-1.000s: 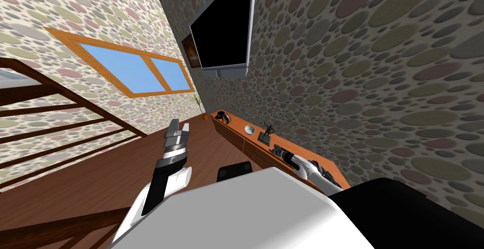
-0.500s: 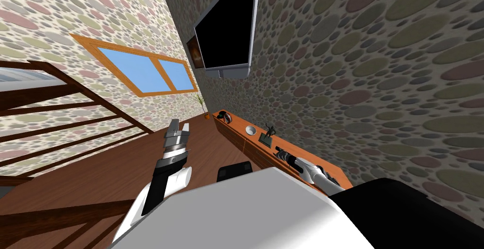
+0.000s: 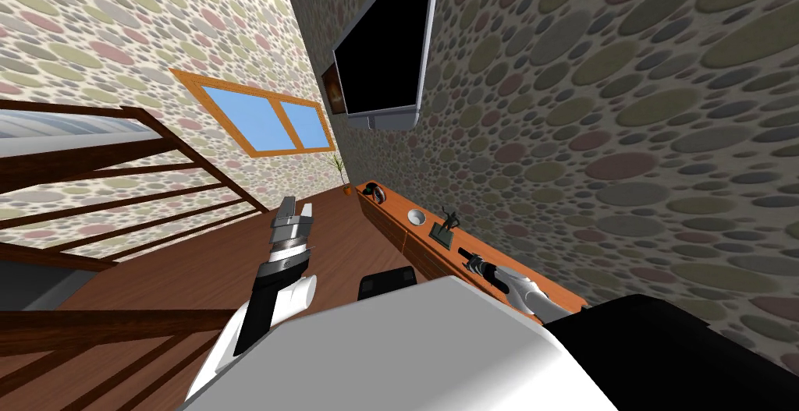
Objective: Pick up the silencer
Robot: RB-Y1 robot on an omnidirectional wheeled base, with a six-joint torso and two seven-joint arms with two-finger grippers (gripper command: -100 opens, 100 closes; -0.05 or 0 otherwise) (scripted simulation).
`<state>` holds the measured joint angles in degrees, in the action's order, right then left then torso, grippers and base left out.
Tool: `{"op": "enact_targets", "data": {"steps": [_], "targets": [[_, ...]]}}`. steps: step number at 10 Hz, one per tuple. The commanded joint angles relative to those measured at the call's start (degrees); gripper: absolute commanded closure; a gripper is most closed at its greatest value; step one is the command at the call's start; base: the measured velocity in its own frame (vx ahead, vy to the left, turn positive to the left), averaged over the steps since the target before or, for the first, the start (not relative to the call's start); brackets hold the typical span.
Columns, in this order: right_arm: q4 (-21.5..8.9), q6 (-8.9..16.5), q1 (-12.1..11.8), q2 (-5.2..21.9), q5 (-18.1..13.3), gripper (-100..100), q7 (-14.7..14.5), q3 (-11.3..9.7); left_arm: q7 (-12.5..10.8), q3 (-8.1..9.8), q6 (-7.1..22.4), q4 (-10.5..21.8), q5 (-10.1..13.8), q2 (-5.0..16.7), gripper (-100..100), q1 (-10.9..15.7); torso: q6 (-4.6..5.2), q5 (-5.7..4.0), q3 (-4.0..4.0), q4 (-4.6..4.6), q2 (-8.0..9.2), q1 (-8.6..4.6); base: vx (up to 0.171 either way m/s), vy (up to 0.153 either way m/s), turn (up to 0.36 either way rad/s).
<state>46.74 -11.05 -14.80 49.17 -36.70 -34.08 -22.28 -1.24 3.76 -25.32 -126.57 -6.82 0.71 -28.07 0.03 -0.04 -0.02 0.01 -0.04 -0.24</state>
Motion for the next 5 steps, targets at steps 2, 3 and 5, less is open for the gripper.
{"op": "enact_targets", "data": {"steps": [2, 3, 5], "targets": [[-2.1, 0.4, -0.2, -0.3, -0.4, -100, -1.3, 0.2, 0.0, 0.0, 0.0, 0.0, 0.0, 0.0, 0, 0.0, 0.05, 0.01, 0.0, 0.0, 0.01, 0.02, 0.01, -0.036, 0.026], [-4.1, 1.3, -0.2, -0.2, -0.8, -100, -2.1, -0.8, 0.0, 0.0, 0.0, 0.0, 0.0, 0.0, 0, 0.0, 0.04, 0.02, 0.01, 0.0, 0.01, 0.12, 0.003, -0.023, 0.117], [-5.9, 2.2, -0.1, -0.2, -1.2, -100, -2.8, -1.7, 0.0, 0.0, 0.0, 0.0, 0.0, 0.0, 0, 0.0, 0.01, 0.02, 0.01, 0.0, 0.01, 0.07, 0.007, -0.044, 0.106]]}}
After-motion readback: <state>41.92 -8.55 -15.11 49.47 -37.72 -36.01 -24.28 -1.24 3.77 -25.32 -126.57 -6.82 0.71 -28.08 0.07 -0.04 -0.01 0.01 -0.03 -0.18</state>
